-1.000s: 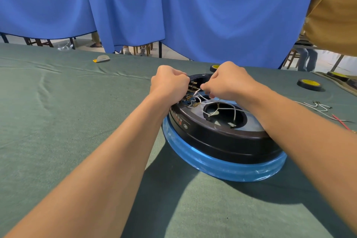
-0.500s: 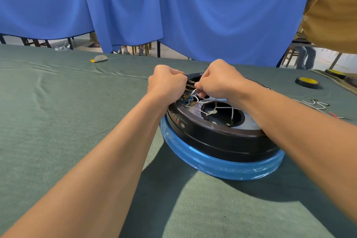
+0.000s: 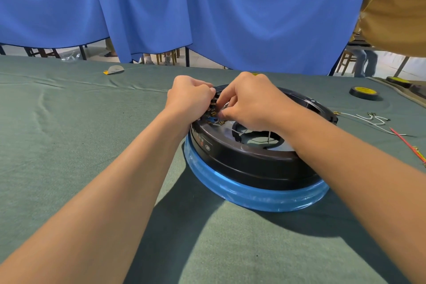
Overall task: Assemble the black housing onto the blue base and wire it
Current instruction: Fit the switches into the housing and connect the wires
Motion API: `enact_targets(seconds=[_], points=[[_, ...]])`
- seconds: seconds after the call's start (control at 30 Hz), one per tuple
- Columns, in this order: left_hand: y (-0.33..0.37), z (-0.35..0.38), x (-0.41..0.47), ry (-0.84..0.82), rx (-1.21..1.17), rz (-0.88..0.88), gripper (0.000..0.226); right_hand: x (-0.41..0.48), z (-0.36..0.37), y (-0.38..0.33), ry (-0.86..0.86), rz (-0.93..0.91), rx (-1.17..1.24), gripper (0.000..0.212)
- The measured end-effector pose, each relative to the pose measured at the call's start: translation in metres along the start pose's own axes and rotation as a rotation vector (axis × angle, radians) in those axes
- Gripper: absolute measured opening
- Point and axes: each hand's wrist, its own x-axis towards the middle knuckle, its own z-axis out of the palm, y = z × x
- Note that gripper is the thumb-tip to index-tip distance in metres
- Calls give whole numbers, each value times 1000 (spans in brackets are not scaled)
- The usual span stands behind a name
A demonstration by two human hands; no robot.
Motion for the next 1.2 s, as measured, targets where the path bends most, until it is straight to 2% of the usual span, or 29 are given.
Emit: enact_targets(seconds=[0.4,0.6,0.93,1.1,1.2], points=[[1,-2,-2,-15,9,-4,24,8,4,2,20,-60,-28,9],[2,-1,-3,-10,17,-6,24,4,-2,3,-18,-62,55,9],[3,-2,-4,-16,28,-7,25,9,5,3,27,-74,-107,13],[3,-1,-3,-12,30,-17,25,11,7,2,20,-70,-138,3],[3,-2,-3,-17,24,-16,24,11,7,2,26,-65,-138,6]])
